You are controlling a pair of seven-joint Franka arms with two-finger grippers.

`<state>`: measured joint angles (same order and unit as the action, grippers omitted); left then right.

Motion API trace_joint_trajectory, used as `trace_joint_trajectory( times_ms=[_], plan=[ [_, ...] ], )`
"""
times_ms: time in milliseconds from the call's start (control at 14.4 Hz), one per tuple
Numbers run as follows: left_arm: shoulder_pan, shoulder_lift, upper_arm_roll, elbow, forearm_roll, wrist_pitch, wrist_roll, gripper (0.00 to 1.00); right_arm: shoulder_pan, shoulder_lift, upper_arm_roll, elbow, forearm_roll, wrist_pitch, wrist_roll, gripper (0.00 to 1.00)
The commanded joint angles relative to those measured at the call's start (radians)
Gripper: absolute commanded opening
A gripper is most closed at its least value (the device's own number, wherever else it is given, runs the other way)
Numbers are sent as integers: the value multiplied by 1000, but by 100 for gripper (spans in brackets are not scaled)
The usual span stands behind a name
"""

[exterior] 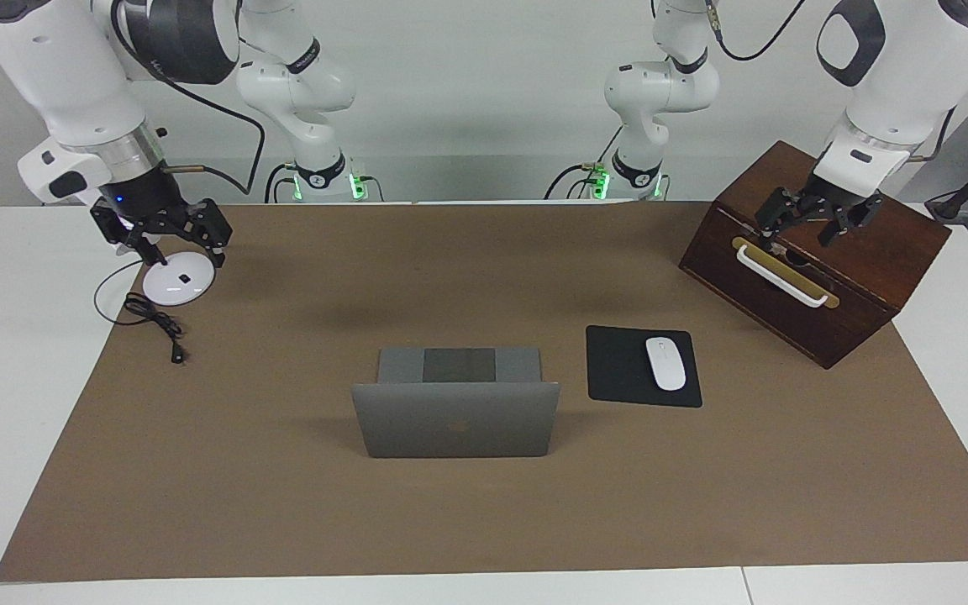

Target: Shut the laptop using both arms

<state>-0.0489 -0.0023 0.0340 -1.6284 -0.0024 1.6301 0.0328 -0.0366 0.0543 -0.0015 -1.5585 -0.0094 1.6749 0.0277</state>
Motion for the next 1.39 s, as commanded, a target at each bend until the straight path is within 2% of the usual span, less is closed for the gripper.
trace_joint_trajectory(
  times_ms=[0,486,1320],
  plan=[
    [-12,-2,10,18,-1,-24,-11,100,6,12,-5,26,0,-12,-11,100],
    [-9,-38,6,-13,1,-25,-11,100,-5,16,0,35,5,-7,-6,100],
    [-9,-41,6,-15,1,-25,-22,100,9,24,5,57,-3,-9,1,100]
  ],
)
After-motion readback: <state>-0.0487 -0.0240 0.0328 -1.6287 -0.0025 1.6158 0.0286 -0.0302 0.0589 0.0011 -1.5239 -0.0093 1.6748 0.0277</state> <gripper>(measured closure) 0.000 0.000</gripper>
